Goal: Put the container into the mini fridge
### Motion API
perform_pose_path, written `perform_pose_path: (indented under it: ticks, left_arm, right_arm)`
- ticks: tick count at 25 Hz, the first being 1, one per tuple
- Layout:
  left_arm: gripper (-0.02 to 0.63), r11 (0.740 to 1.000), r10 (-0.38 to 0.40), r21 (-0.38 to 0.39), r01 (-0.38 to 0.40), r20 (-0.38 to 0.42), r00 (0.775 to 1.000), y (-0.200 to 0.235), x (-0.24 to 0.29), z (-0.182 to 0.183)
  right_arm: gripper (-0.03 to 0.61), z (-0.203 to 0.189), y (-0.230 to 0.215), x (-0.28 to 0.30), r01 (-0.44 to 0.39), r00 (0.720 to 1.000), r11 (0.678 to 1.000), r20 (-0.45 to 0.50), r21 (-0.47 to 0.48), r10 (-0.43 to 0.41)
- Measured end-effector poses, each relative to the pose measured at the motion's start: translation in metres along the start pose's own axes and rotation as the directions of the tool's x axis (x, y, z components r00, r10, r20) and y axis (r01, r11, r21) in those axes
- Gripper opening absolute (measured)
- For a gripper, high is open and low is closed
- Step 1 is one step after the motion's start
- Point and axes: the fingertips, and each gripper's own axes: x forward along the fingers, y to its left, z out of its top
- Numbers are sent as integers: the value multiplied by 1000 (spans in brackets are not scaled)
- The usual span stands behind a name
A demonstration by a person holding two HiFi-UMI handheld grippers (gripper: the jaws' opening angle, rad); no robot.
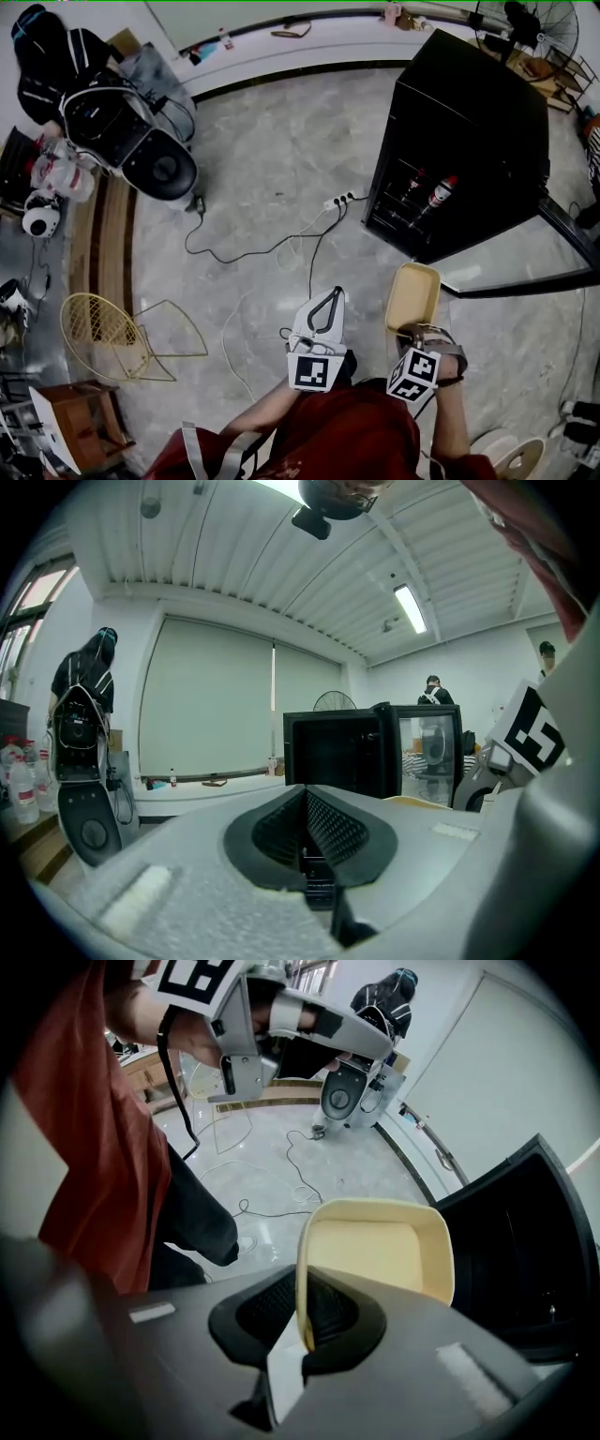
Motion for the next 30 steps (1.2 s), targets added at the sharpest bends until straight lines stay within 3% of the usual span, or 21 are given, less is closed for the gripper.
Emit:
perform_pose_path:
  ticks: [5,13,20,30]
  left_arm:
    - [5,999,-38,27,37,28,999,12,30,3]
    - [5,998,-60,29,60,9,998,9,67,6]
    - [5,999,-27,22,26,25,999,4,117,20]
    - [5,999,-8,48,9,-16,1000,-13,197,18]
  right_arm:
    - [17,8,-28,8,15,1000,999,-1,40,-14]
    - [17,0,-58,20,4,1000,997,10,79,-5]
    - [17,-19,-107,41,-11,999,996,51,92,6]
    - [17,-48,-183,58,7,995,996,98,86,-15]
